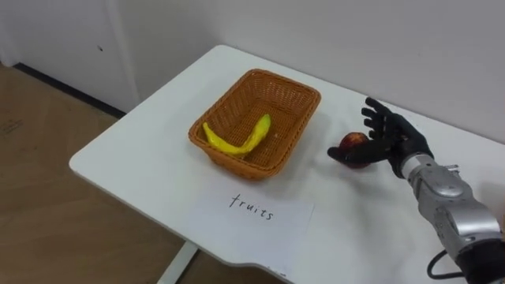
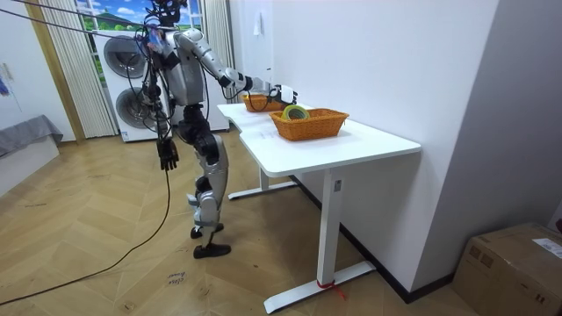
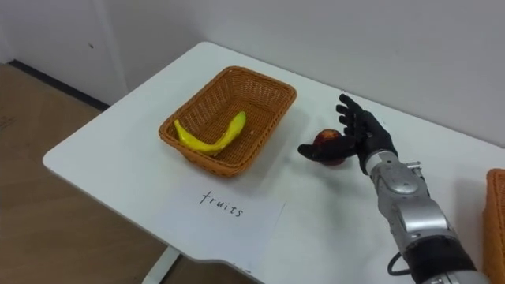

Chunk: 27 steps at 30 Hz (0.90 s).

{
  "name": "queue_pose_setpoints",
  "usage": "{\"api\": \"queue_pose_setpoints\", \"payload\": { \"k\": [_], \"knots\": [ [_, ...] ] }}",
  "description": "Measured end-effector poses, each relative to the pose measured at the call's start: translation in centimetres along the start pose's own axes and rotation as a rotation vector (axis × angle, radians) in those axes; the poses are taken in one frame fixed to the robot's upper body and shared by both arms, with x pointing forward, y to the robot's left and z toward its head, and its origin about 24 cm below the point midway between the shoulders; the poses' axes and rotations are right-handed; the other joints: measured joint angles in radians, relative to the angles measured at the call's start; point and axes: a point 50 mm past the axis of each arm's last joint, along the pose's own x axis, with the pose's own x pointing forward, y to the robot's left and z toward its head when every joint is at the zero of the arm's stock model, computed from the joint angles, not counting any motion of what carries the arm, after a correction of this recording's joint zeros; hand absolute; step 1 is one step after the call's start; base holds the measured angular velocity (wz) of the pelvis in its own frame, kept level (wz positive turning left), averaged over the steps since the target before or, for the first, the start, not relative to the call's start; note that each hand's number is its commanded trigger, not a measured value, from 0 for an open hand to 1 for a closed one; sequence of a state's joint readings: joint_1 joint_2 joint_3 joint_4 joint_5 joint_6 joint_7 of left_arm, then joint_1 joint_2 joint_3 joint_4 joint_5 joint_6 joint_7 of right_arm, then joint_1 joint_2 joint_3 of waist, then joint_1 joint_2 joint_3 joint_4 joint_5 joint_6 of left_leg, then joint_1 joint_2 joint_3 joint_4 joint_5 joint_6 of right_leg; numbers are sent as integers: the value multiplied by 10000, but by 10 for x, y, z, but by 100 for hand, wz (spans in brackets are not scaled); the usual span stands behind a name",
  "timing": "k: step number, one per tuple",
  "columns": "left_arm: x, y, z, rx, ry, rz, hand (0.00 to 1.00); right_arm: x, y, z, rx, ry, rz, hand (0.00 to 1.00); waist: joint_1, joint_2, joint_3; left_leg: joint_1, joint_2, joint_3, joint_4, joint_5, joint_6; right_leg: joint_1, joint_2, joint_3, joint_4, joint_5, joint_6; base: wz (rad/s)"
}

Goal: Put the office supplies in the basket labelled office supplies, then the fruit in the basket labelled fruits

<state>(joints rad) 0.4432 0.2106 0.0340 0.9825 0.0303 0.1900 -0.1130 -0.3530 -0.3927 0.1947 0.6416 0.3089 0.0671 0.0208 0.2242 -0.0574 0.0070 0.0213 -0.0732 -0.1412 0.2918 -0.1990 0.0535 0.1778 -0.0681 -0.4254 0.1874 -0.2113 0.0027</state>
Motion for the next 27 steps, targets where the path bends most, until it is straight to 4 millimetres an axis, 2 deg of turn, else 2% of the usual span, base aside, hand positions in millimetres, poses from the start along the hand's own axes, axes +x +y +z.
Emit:
{"api": "queue_pose_setpoints", "payload": {
  "k": [5,7,10,17,27],
  "knots": [
    [0,-1,-1,89,37,-44,0,0,-3,-10,-87,431,-88,0,-16,153,-1,9,-18,43,-4,1,3,-68,-38,22,18,-51,21,0],
    [0,-1,-2,30,74,-47,0,0,-3,-10,-316,443,-98,0,-6,123,-44,-12,-18,7,-27,3,2,-59,-41,15,45,-75,11,0],
    [0,-1,-6,-217,233,-41,0,0,-3,-10,-511,451,-88,0,-21,118,-70,18,-19,6,-69,4,1,-44,-51,-1,127,-92,7,0],
    [1,-2,-13,-273,508,-68,0,-1,-3,-12,-817,555,60,0,-16,98,-66,83,-74,4,-83,3,2,-56,-157,-34,372,-275,29,2],
    [1,-2,-11,-410,315,-87,0,-1,-3,-15,-851,674,264,0,-26,68,-37,79,-93,22,-28,5,-2,-190,-266,-41,683,-461,-3,1]
  ]
}}
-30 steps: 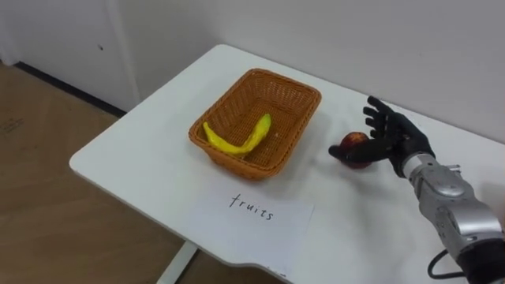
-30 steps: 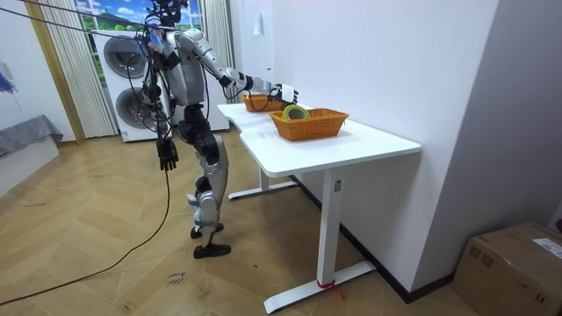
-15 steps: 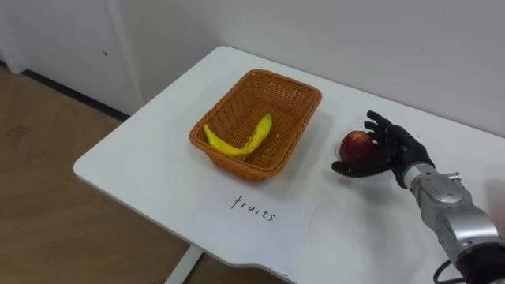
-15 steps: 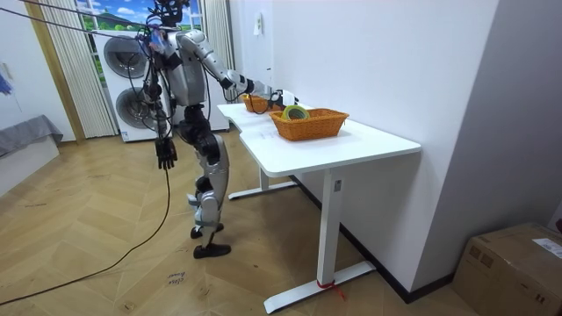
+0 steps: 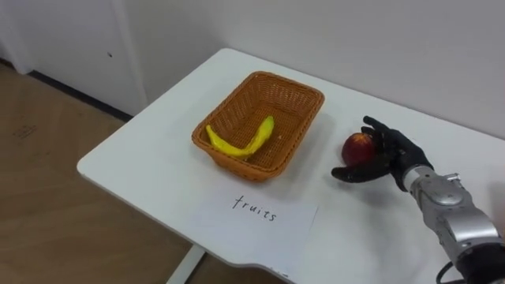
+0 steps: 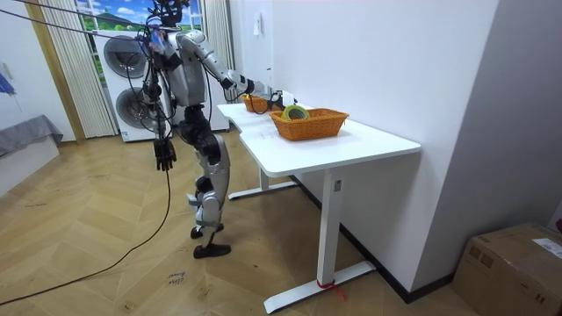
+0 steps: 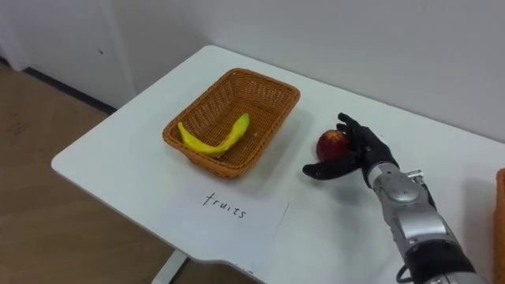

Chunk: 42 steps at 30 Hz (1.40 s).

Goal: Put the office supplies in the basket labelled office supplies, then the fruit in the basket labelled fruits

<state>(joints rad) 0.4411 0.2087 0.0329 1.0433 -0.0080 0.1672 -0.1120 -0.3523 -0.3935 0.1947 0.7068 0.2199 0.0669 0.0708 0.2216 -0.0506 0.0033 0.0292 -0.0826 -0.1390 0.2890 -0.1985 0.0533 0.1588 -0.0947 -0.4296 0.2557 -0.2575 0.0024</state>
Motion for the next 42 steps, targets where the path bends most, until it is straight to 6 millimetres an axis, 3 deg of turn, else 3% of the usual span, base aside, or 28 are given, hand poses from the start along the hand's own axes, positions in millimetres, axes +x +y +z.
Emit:
{"api": "queue_pose_setpoints", "payload": {
  "k": [4,5,6,7,18,25,42],
  "knots": [
    [0,0,2,27,-59,-5,0,0,-1,-8,-415,362,-9,0,37,-72,18,-9,-6,-5,9,0,-3,-30,-21,-22,66,-54,-7,0],
    [0,0,2,45,-53,-14,0,0,-1,-9,-493,384,-11,57,32,-85,26,-14,-6,-7,10,0,-4,-31,-22,-30,64,-55,-8,0],
    [0,0,1,66,-42,-23,0,0,-1,-9,-736,414,-11,74,20,-106,28,-16,-6,-9,17,-1,-4,-26,-31,-75,51,-55,-9,0],
    [0,0,1,69,-46,-34,0,0,-2,-10,-997,445,-3,100,14,-125,26,-13,-11,-12,23,-1,-5,-22,-54,-152,42,-55,-9,3],
    [0,7,6,150,-196,113,0,-2,-10,-11,-3764,428,-280,100,110,-200,33,-4,-10,-53,15,-5,-13,10,3,-149,-55,-45,-9,1],
    [-1,8,8,180,-313,151,0,-2,-10,-11,-3805,448,-250,100,108,-300,64,-14,11,-71,10,-21,-38,50,68,-132,-188,-8,-15,0],
    [-1,9,8,220,-293,175,0,-2,-9,-12,-3563,450,-230,100,103,-298,65,-28,16,-82,-5,-24,-42,37,84,-121,-200,-6,-17,0]
  ]
}}
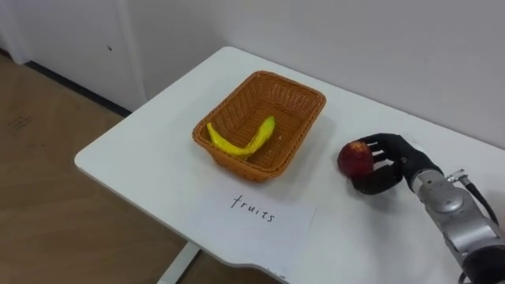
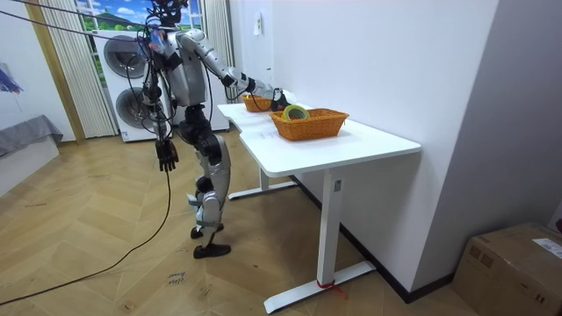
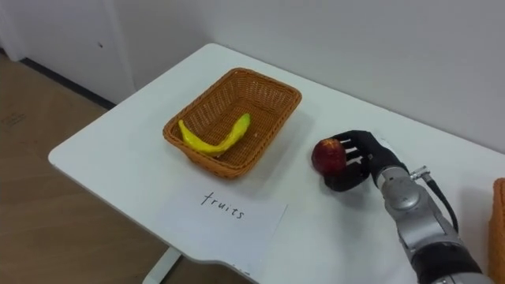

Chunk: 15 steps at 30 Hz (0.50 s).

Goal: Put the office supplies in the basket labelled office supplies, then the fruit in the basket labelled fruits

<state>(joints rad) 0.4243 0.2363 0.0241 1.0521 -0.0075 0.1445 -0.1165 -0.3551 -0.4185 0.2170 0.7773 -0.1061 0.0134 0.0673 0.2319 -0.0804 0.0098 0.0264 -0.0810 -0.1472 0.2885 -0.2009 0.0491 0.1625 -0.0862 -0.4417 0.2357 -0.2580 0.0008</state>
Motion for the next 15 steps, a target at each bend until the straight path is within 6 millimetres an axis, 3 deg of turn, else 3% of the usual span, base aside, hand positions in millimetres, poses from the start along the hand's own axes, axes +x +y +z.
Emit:
{"api": "queue_pose_setpoints", "payload": {
  "k": [8,15],
  "knots": [
    [0,2,4,-113,-120,199,0,0,-2,0,637,7,-60,100,-125,-95,-61,-16,-6,30,-48,2,0,-52,-14,-4,-2,1,2,0],
    [0,3,5,-319,-166,336,0,-1,-14,-2,1025,25,-489,100,-421,21,-124,11,-1,112,-182,5,1,-9,-24,18,20,8,13,-1]
  ]
}}
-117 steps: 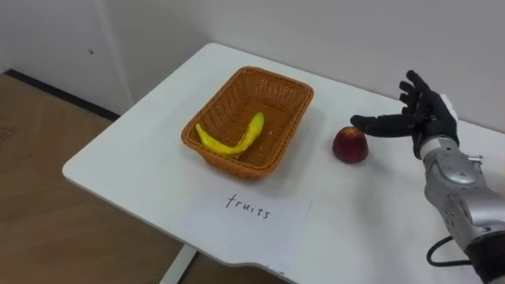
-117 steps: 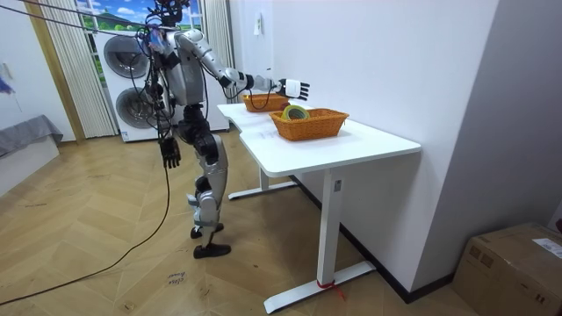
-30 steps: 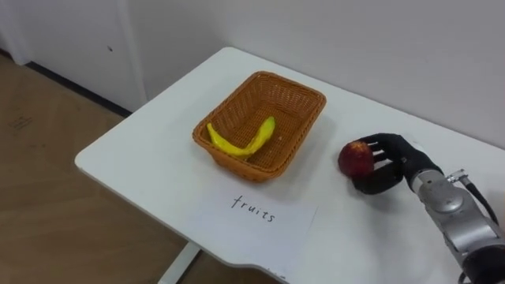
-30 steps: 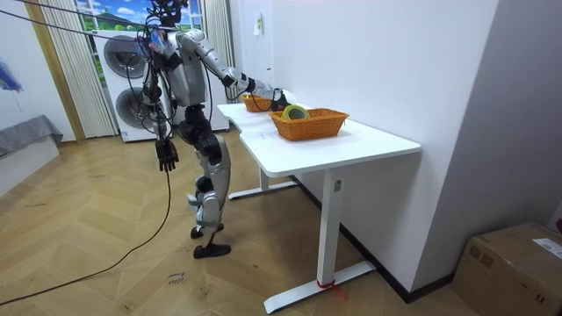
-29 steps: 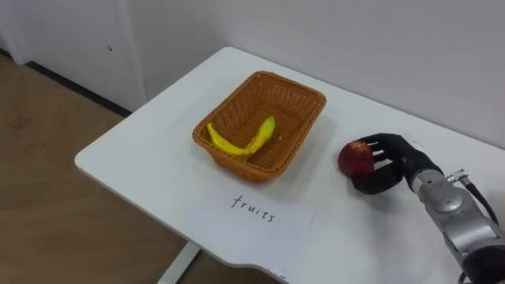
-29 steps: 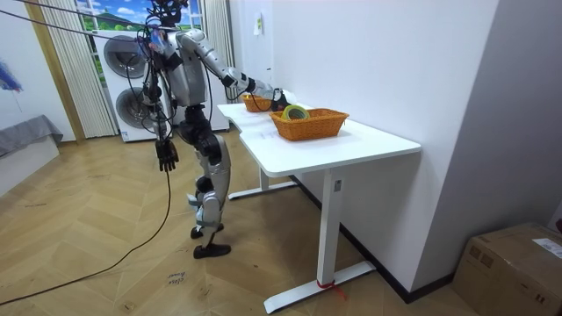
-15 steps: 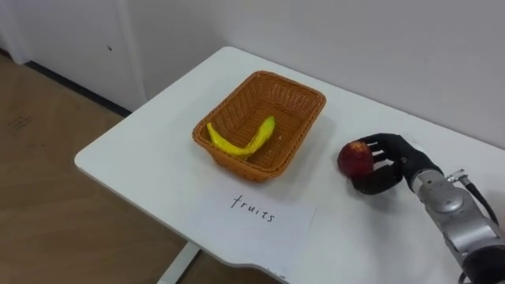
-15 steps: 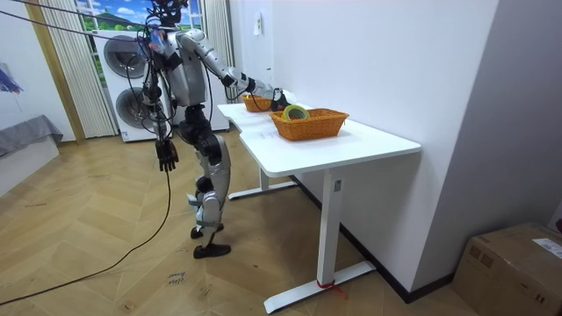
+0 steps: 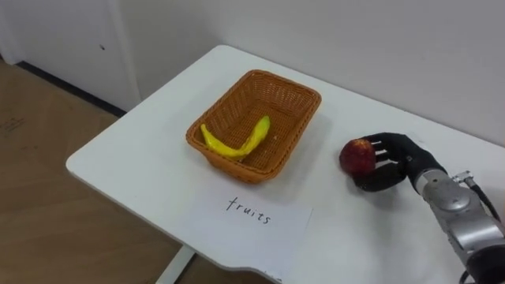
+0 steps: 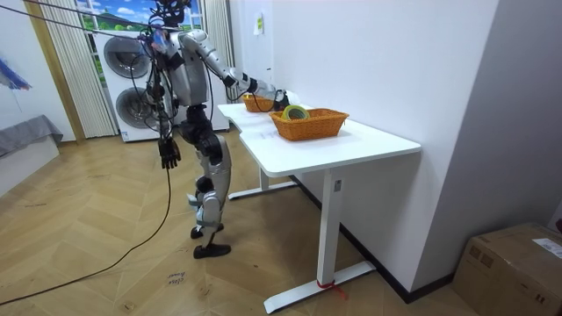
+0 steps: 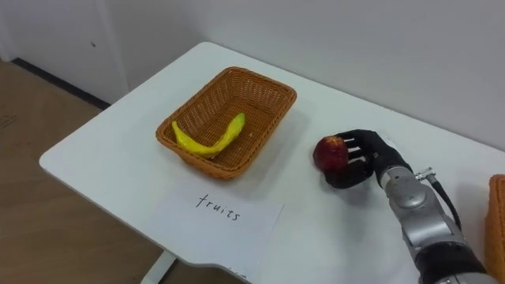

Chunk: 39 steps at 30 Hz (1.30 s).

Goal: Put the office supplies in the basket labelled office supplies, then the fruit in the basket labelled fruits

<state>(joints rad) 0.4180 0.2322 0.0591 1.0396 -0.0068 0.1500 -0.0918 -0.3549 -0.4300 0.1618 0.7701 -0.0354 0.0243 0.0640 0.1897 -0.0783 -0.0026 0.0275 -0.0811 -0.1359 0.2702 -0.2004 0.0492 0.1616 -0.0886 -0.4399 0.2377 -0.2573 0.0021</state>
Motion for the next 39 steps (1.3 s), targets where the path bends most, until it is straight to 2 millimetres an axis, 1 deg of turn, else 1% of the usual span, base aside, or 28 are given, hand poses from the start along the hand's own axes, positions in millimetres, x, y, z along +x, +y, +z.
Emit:
{"api": "queue_pose_setpoints", "payload": {
  "k": [2,3,5,8,10,11,13,15,16,17,19,20,22,24,27,29,34,38,39],
  "knots": [
    [0,-1,0,-63,6,-13,0,0,-5,1,204,-8,-257,100,-84,82,-29,12,7,47,-14,0,1,-1,-9,24,12,1,2,-3],
    [0,-1,0,-200,-12,4,0,-1,-9,5,292,-83,-392,100,-202,119,-42,13,3,46,-19,2,3,-2,-18,11,37,1,2,0],
    [0,-3,1,-227,-36,-2,0,-1,-13,13,558,-395,-552,100,-297,162,-40,41,25,115,19,2,2,-2,-6,80,39,1,2,-6],
    [1,-5,6,-237,-142,-53,0,-3,-19,27,692,-1031,-681,100,-393,125,-11,118,55,221,-12,2,2,32,8,161,40,0,1,-9],
    [2,-6,9,-231,-202,-75,0,-5,-23,38,744,-1506,-734,100,-455,77,39,199,54,254,-36,0,3,113,12,186,-6,-1,2,-3],
    [2,-6,10,-231,-209,-79,0,-5,-23,40,774,-1619,-742,100,-468,65,45,199,53,254,-41,-1,4,112,11,185,-7,-2,3,0],
    [3,-7,13,-251,-195,-105,0,-8,-26,53,756,-2163,-781,100,-489,12,84,201,52,252,-150,-2,4,93,18,188,-35,-6,8,0],
    [3,-7,14,-288,-177,-117,0,-10,-26,60,749,-2500,-780,100,-488,-21,83,194,49,244,-149,-2,5,98,24,187,-126,-6,9,0],
    [3,-7,14,-291,-183,-83,0,-11,-26,64,725,-2669,-784,100,-475,-57,63,185,42,223,-153,-2,4,112,38,189,-168,-4,13,4],
    [3,-7,14,-290,-191,-51,0,-11,-26,67,713,-2766,-783,100,-470,-73,59,178,40,221,-156,-2,5,108,39,189,-171,-6,15,3],
    [3,-7,14,-216,-180,-28,0,-16,-26,83,560,-3426,-778,100,-423,-100,55,181,40,229,-190,-2,4,102,49,192,-164,-4,19,0],
    [3,-7,13,-211,-178,-33,0,-18,-26,87,544,-3617,-778,100,-415,-101,55,190,40,228,-181,-2,4,102,48,192,-167,-4,19,0],
    [3,-7,14,-212,-198,-18,0,-22,-26,99,470,-4172,-782,100,-291,-139,27,204,39,226,-176,-1,5,108,42,198,-160,-2,22,0],
    [3,-7,14,-206,-226,-32,0,-24,-26,102,456,-4309,-780,100,-156,-172,7,202,38,217,-173,-1,4,115,40,194,-157,-1,23,0],
    [3,-7,14,-209,-214,-54,0,-23,-25,101,438,-4258,-730,100,66,-208,25,220,39,182,-159,-1,4,134,37,195,-157,-1,24,0],
    [3,-7,13,-212,-181,-53,0,-23,-23,101,392,-4239,-655,100,156,-184,52,214,35,148,-152,-1,5,156,33,161,-151,-1,24,4],
    [3,-7,13,-209,-191,-17,0,-19,-8,97,-10,-3926,-14,100,391,-163,177,132,2,-38,-122,-8,1,186,25,-37,-115,-1,24,12],
    [3,-7,13,-207,-174,-25,0,-19,-6,96,-27,-3851,198,100,552,-188,177,13,-22,-74,13,-10,0,183,17,-184,-110,-1,24,11],
    [3,-7,13,-152,-165,-17,0,-19,-6,96,19,-3850,223,100,666,-202,172,16,-22,-95,17,-10,0,183,18,-183,-107,-1,24,4]
  ]
}}
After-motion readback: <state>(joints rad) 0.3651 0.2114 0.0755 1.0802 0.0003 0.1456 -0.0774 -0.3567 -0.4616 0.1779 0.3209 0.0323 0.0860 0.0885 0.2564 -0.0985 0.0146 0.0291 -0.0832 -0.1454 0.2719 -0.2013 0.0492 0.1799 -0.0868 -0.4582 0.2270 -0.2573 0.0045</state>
